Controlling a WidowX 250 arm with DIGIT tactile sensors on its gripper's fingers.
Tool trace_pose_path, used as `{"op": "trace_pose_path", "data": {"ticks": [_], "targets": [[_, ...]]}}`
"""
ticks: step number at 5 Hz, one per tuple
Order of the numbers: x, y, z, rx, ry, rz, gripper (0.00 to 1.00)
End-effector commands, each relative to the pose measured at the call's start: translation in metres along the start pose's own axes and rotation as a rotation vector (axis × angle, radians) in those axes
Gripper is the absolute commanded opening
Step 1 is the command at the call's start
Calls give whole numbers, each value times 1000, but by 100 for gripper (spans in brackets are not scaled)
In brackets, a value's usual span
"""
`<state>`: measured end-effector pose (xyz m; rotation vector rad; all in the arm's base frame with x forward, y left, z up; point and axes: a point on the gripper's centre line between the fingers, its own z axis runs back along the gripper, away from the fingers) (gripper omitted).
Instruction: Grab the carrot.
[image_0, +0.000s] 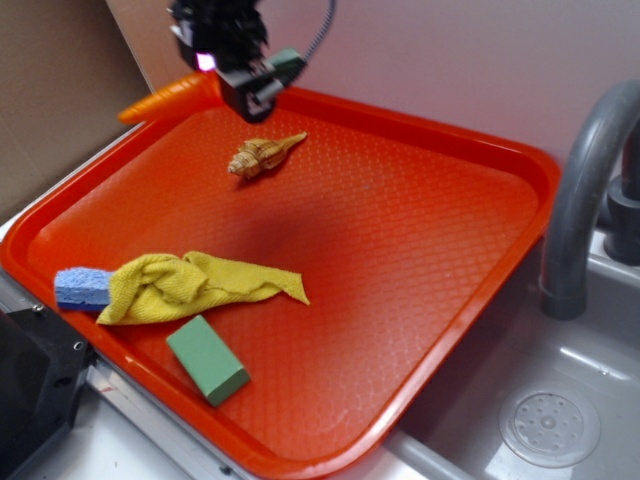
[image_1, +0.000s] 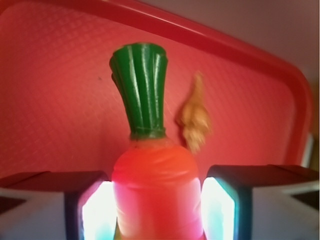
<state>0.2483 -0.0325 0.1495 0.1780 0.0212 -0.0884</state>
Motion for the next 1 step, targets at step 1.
{"op": "trace_pose_path", "data": {"ticks": [1], "targets": [[-13, 4, 36, -99, -110, 50, 0]]}}
